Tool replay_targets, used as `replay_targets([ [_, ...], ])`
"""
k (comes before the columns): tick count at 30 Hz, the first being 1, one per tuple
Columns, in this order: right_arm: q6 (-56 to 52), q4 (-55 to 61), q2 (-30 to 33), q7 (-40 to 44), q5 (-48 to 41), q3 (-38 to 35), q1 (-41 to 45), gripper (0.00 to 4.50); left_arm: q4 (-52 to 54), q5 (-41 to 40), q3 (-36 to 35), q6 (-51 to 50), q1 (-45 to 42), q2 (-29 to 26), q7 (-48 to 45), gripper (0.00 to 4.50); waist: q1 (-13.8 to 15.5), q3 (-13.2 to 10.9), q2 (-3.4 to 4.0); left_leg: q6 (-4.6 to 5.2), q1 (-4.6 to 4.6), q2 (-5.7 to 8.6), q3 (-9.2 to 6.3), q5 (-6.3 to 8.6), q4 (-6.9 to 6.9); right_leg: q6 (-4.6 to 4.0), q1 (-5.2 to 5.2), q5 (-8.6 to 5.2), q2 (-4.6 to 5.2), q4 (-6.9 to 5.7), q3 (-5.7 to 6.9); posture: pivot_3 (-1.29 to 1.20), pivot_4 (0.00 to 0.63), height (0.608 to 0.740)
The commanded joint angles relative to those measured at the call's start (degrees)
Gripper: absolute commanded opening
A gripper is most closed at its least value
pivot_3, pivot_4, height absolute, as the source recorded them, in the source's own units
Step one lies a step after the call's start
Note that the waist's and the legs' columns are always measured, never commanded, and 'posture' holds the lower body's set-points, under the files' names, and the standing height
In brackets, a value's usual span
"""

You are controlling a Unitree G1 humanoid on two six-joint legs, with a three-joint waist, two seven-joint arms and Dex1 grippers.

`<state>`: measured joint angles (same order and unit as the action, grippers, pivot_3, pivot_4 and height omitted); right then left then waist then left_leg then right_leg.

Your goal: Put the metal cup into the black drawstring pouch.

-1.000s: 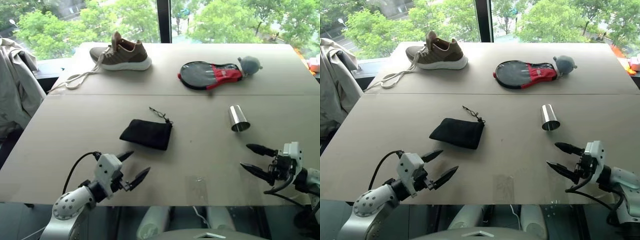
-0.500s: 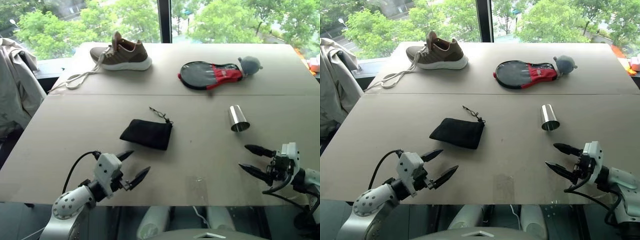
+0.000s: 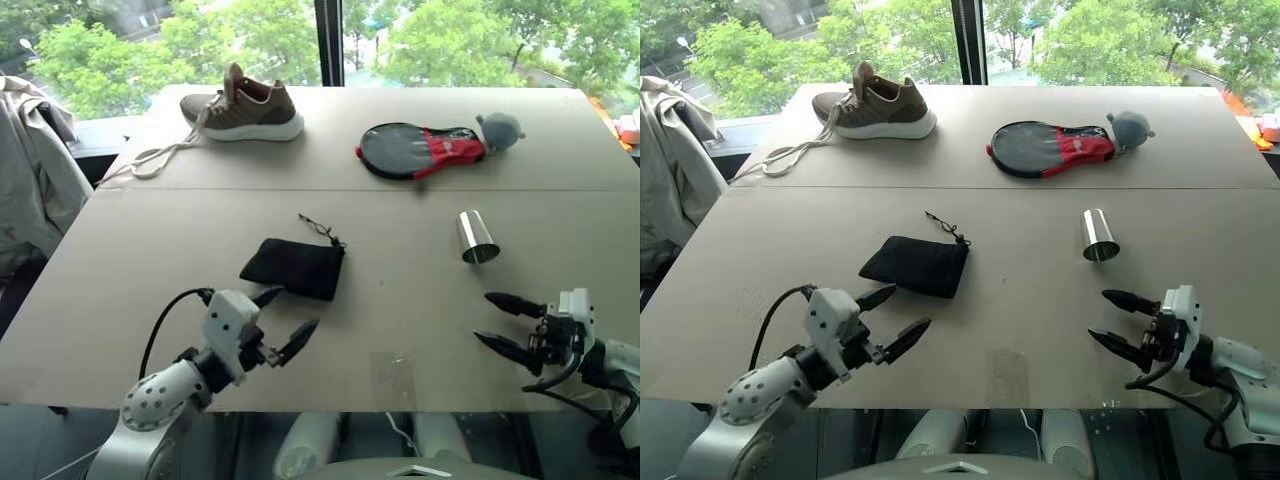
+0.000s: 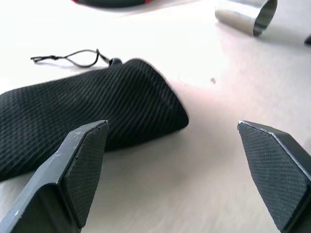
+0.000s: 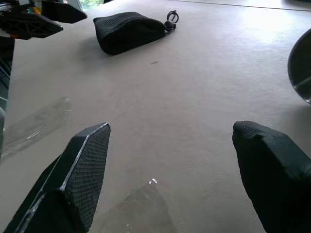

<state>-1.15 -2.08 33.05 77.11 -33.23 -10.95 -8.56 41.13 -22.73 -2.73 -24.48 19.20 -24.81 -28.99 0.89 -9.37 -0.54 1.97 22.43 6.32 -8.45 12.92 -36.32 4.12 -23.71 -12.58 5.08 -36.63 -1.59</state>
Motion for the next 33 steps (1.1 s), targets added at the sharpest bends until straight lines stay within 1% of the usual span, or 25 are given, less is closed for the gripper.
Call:
replay_targets([
  [1,-1.34,5.36,0.13,4.37,-3.67,1.71,-1.93,4.06,5.1,3.52,6.28,-5.89,-3.91,3.21,8.57,4.43,0.09,0.0,-0.01,0.04,0.0,0.0,-0.01,-0.03,-0.01,0.0,0.01,0.0,-0.01,0.0,0.02,0.0,0.15,0.736],
  [3,-2.39,6.7,0.07,3.82,-4.22,2.01,-2.25,4.06,5.27,8.7,9.92,-7.01,-5.51,3.67,12.0,4.43,0.05,0.01,-0.03,0.04,-0.01,0.0,0.0,-0.02,-0.03,0.01,0.03,0.01,-0.02,0.0,0.01,0.0,0.15,0.736],
  [6,-4.07,7.86,0.49,3.27,-5.02,2.02,-1.83,4.06,3.64,24.95,19.16,-9.5,-8.16,1.67,20.56,4.43,-0.05,0.01,-0.04,-0.05,-0.04,0.0,0.08,0.03,-0.03,0.02,0.04,0.0,-0.04,-0.01,-0.06,0.0,0.15,0.736],
  [8,-4.97,8.13,1.24,3.62,-5.35,1.73,-1.54,4.06,2.87,33.24,24.77,-12.37,-9.3,3.4,26.52,4.43,0.01,0.01,-0.03,-0.09,-0.04,-0.02,0.09,0.05,-0.03,0.02,0.04,0.0,-0.06,-0.01,-0.06,0.0,0.15,0.736],
  [10,-5.52,8.35,1.78,3.8,-5.63,1.49,-1.42,4.06,2.48,37.48,27.72,-13.64,-9.93,5.66,29.42,4.43,0.12,-0.01,-0.07,-0.07,-0.02,0.01,0.09,0.06,-0.03,0.02,0.04,0.0,-0.08,0.0,-0.06,0.0,0.15,0.736],
  [12,-6.35,9.31,2.52,3.72,-6.33,0.92,-1.79,4.06,1.54,40.04,28.21,-15.55,-10.46,7.56,30.84,4.43,0.23,-0.02,-0.07,-0.05,0.01,0.02,0.06,0.07,-0.03,0.02,0.03,0.0,-0.09,0.01,-0.03,0.0,0.15,0.736],
  [15,-7.46,11.8,3.83,3.7,-7.51,0.16,-3.04,4.06,-0.6,44.25,28.02,-17.06,-11.06,8.7,32.37,4.43,0.3,-0.01,-0.04,-0.06,0.02,0.0,0.01,0.08,-0.03,0.11,0.01,-0.06,-0.05,0.0,0.01,0.0,0.15,0.736],
  [19,-8.38,14.8,3.66,2.6,-8.19,0.54,-3.56,4.06,-1.67,46.99,27.08,-17.64,-11.27,10.45,33.36,4.43,0.26,-0.02,-0.08,-0.06,0.03,-0.02,0.04,0.08,-0.03,0.23,0.01,-0.13,-0.03,0.01,0.0,0.0,0.15,0.736],
  [26,-5.83,14.41,0.06,0.4,-7.11,1.03,-1.8,4.06,-3.77,47.86,21.12,-17.62,-11.77,15.98,35.42,4.43,0.31,-0.02,-0.08,-0.06,0.04,-0.02,0.01,0.08,-0.04,0.25,0.0,-0.14,-0.03,0.0,0.04,0.0,0.15,0.736],
  [30,-1.75,13.66,-3.25,-1.23,-4.6,1.83,-1.24,4.06,-4.29,48.53,19.95,-16.35,-11.74,16.03,34.53,4.43,0.31,-0.02,-0.09,-0.06,0.05,-0.01,0.02,0.08,-0.04,0.24,0.0,-0.13,-0.04,0.0,0.04,0.0,0.15,0.736],
  [33,1.91,11.72,-4.43,-2.19,-1.64,1.94,-0.36,4.06,-4.79,49.21,19.59,-15.27,-11.64,15.56,34.21,4.43,0.27,-0.01,-0.09,-0.06,0.05,0.0,0.03,0.08,-0.05,0.25,0.0,-0.13,-0.05,0.01,0.04,0.0,0.15,0.736],
])
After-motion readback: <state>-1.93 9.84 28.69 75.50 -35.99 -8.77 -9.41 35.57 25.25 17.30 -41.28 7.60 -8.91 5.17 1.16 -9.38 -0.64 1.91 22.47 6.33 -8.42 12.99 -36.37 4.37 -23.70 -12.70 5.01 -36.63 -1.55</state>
